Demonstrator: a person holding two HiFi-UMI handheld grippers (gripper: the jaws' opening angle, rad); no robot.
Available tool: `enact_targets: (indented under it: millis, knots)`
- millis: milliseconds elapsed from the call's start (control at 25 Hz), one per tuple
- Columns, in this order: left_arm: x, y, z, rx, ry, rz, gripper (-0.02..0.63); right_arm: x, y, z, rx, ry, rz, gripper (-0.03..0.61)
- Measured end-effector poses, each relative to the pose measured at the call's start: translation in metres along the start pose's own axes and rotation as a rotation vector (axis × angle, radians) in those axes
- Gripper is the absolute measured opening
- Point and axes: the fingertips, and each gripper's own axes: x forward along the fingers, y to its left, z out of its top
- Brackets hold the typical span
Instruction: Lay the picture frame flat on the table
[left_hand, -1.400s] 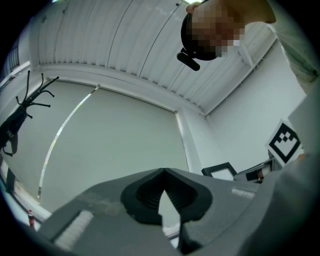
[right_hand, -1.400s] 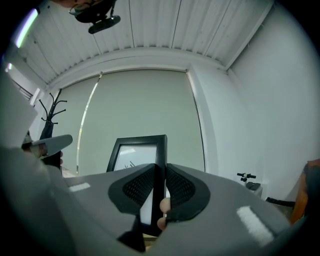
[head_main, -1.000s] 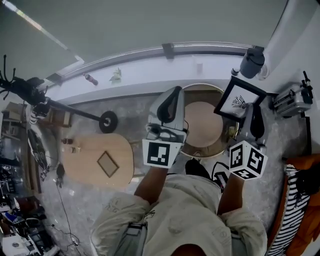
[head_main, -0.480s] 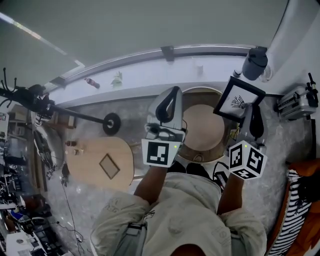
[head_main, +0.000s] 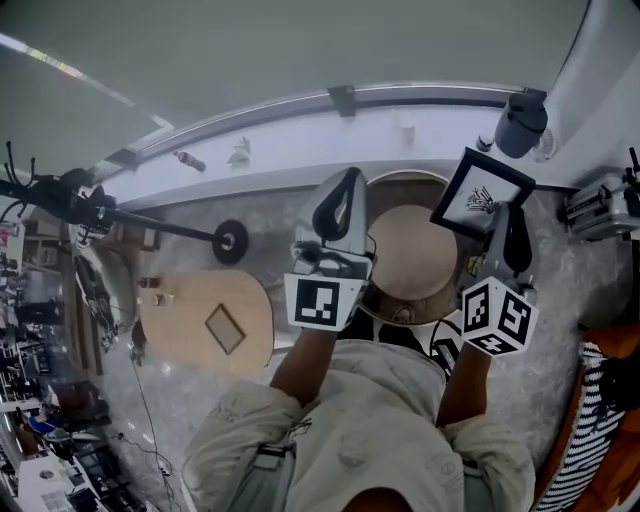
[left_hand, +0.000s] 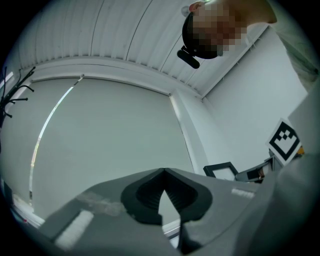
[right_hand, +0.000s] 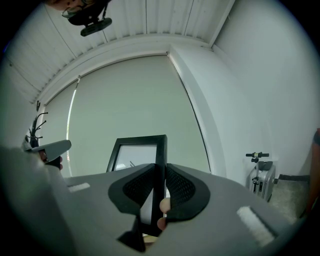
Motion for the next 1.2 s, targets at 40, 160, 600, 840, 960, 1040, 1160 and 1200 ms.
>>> enact_targets:
  millis: [40, 160, 600, 840, 960, 1040, 1160, 1200]
  knots:
    - [0.001, 0.002, -0.002, -0.004, 0.002, -0.003, 0.003, 0.002, 0.002, -0.001, 0.000, 0.001, -0.003, 0.072]
    - [0.005, 0.013, -0.007, -0.013, 0.005, -0.011, 0.003, 0.010, 0.011, -0.006, -0.005, 0.008, -0.008, 0.072]
    - [0.026, 0.095, -0.043, -0.032, 0.022, 0.010, 0.003, 0.078, 0.080, -0.035, -0.046, 0.058, 0.013, 0.072]
    - [0.036, 0.120, -0.062, -0.040, 0.026, 0.025, 0.003, 0.107, 0.099, -0.057, -0.066, 0.115, 0.029, 0.072]
    - [0.039, 0.135, -0.077, -0.051, 0.043, 0.022, 0.003, 0.123, 0.113, -0.072, -0.081, 0.146, 0.038, 0.072]
    - [0.041, 0.152, -0.090, -0.061, 0.052, 0.022, 0.003, 0.137, 0.128, -0.087, -0.083, 0.169, 0.054, 0.072]
    - [0.041, 0.167, -0.107, -0.091, 0.053, 0.024, 0.003, 0.150, 0.141, -0.113, -0.092, 0.219, 0.083, 0.072]
    - [0.041, 0.171, -0.112, -0.097, 0.048, 0.028, 0.003, 0.154, 0.144, -0.121, -0.097, 0.238, 0.088, 0.072]
